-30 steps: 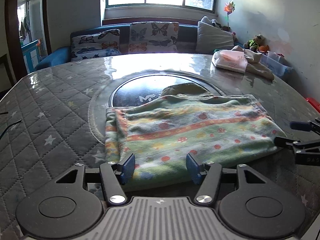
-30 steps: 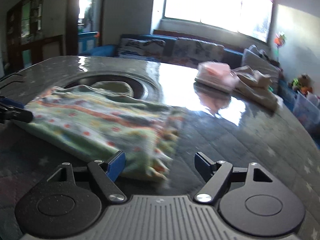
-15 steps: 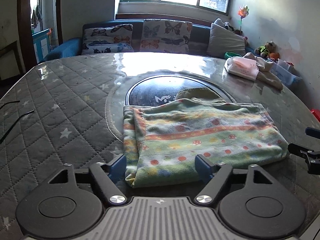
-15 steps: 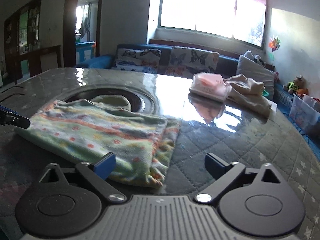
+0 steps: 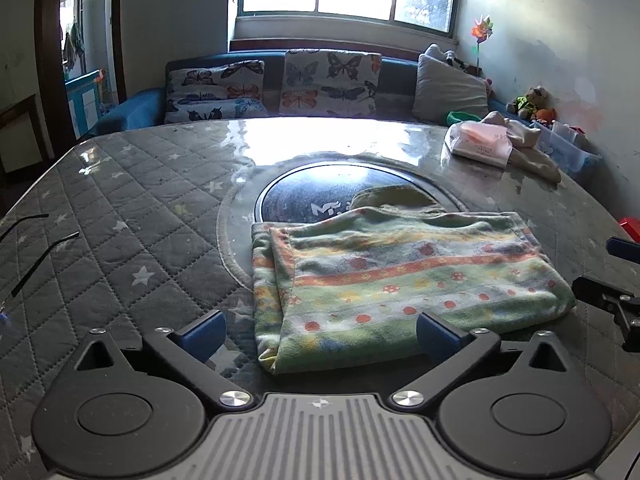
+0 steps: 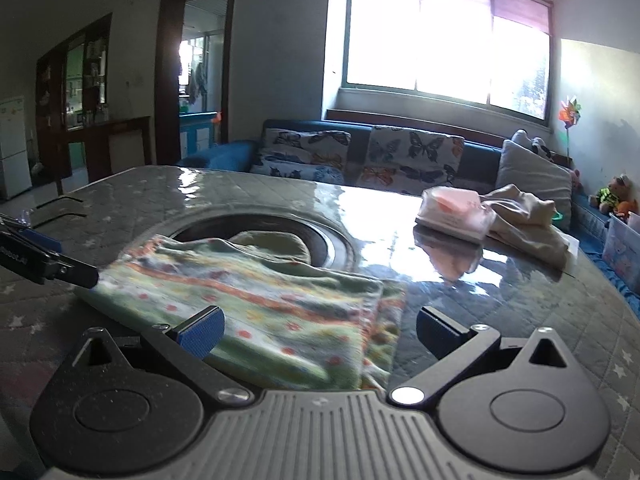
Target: Fold clothes
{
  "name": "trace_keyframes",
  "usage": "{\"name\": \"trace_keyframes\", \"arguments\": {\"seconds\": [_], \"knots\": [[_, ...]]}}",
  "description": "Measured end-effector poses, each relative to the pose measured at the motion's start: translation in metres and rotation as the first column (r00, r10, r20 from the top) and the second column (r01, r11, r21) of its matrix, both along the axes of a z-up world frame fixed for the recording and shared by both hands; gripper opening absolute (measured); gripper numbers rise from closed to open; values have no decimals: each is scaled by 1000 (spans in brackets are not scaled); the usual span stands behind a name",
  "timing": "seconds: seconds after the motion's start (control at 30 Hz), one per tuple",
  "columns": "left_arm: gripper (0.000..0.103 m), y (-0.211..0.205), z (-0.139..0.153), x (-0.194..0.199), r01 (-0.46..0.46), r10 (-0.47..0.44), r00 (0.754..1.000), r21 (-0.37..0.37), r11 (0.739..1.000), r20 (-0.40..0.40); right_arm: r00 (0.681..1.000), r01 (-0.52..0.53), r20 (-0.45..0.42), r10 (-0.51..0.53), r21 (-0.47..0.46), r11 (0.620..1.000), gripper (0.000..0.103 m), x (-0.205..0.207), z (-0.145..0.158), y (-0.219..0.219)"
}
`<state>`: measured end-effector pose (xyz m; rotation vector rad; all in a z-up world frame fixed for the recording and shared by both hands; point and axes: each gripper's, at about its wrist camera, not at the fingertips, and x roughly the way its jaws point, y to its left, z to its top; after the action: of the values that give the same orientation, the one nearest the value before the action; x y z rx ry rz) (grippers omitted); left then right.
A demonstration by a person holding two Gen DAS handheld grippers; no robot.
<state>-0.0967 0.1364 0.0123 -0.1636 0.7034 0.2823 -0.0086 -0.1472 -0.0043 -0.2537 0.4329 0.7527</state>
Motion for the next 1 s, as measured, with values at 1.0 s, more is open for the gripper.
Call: {"name": "trace_keyframes", "arguments": {"seconds": [1.0], "knots": [[103, 38, 10, -1, -116, 116, 993, 5, 993, -1, 963, -266, 4, 268, -88, 960, 96, -52, 6, 67]]}}
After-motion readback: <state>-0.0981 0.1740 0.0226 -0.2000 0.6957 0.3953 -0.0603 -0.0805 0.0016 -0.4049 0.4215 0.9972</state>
